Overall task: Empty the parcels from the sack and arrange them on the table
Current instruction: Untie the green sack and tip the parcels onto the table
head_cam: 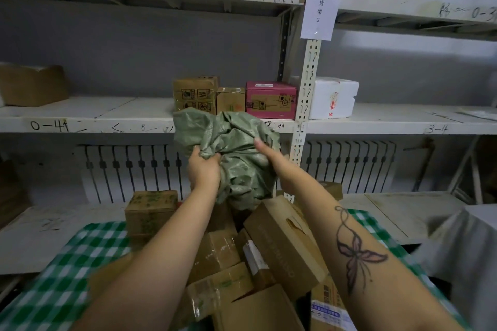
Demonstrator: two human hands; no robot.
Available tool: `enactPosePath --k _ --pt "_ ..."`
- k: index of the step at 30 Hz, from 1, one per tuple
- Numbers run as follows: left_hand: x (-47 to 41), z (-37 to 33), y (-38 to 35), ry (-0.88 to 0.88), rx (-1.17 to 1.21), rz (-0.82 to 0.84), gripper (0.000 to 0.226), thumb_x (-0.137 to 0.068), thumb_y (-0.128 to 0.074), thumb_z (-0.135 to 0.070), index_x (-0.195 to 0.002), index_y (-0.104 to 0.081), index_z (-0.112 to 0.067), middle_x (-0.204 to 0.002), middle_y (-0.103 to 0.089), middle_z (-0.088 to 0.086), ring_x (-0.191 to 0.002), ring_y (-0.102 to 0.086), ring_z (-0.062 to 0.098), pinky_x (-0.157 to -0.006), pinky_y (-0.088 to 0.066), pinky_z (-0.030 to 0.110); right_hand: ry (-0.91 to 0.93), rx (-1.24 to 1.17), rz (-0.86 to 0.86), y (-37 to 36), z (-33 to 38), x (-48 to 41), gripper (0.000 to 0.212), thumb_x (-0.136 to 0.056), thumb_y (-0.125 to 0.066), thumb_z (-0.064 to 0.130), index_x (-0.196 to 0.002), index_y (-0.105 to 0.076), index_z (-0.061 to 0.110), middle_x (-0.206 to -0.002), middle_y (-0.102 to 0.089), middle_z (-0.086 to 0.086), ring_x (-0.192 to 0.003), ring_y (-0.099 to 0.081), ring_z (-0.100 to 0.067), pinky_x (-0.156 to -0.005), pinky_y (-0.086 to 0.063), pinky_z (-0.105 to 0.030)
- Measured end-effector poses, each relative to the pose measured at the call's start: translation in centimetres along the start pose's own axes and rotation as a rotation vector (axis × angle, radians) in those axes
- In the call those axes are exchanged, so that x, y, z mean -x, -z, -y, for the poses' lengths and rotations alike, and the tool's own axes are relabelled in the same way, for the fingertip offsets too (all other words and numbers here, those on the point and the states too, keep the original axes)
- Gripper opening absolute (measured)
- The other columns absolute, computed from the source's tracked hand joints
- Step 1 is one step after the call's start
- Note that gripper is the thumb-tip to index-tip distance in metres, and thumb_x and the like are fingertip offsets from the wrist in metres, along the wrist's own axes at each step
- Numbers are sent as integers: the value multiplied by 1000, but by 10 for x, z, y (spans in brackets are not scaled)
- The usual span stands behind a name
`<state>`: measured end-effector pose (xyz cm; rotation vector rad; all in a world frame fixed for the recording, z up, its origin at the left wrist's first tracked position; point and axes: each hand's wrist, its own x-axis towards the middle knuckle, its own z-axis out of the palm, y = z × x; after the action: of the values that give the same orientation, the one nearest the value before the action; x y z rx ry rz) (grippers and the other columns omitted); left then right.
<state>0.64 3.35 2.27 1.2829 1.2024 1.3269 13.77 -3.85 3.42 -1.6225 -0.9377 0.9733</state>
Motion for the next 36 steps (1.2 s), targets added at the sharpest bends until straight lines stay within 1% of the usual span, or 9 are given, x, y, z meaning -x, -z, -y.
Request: enactPosePath --k 4,7,10,13,16,19,22,28,36 --pt "6 1 -6 94 331 108 28 -86 -60 -3 -113 -60 -11 -107 -64 9 -103 -62 29 -82 -48 32 -39 48 -146 -10 -2 10 137 -56 -85 49 -151 10 24 -159 13 -5 -147 -9 -32 -113 -28 -50" --pt "3 8 -1 260 467 252 25 -83 -65 -5 -108 -61 -7 -105 -65 12 -96 -64 30 -83 -51 40 19 88 -238 -10 -10 3 158 -16 -91 51 -149 -9 31 -152 -26 -8 -137 -34 -33 -109 -37 -52" --pt "-2 17 3 413 521 390 31 -80 -65 -8 -111 -63 -2 -109 -67 16 -94 -65 32 -90 -51 45 88 83 -316 -6 -34 -23 149 -1 -89 56 -136 -32 32 -134 -48 -6 -126 -48 -31 -102 -44 -55" --pt "1 20 6 472 571 527 14 -87 -54 -9 -97 -63 -5 -100 -66 14 -88 -64 29 -83 -51 40 97 124 -432 -13 -31 -5 116 -35 -96 29 -134 -37 25 -132 -49 -9 -125 -48 -32 -104 -43 -51" --pt "4 20 6 435 654 626 16 -93 -51 -17 -100 -61 -7 -99 -66 13 -89 -63 27 -75 -51 39 116 130 -527 -13 -35 -3 102 -56 -90 11 -140 -32 18 -137 -40 -13 -127 -44 -34 -106 -39 -46" --pt "-3 24 2 421 616 649 37 -89 -56 -40 -111 -60 -10 -107 -66 14 -98 -63 28 -83 -51 42 137 160 -563 -17 -37 -5 103 -60 -88 12 -144 -29 18 -139 -39 -13 -127 -45 -34 -103 -41 -44" --pt "-10 29 -3 427 541 587 83 -64 -70 -63 -129 -51 -16 -123 -62 12 -109 -61 30 -91 -51 47 151 179 -574 -19 -42 -10 100 -57 -89 15 -140 -35 18 -134 -46 -12 -124 -49 -33 -101 -46 -45" --pt "-24 45 -12 391 475 466 56 -91 -51 -48 -137 -43 -17 -129 -56 11 -115 -57 29 -92 -49 44 220 209 -525 -9 -46 -4 99 -49 -92 20 -134 -41 20 -130 -51 -8 -123 -49 -28 -105 -42 -48" --pt "3 42 -60 470 524 587 70 -74 -67 -56 -128 -55 -14 -122 -63 12 -105 -63 30 -87 -52 47 219 103 -684 37 -72 8 101 -46 -91 31 -134 -41 24 -130 -51 -8 -123 -49 -28 -104 -43 -51"
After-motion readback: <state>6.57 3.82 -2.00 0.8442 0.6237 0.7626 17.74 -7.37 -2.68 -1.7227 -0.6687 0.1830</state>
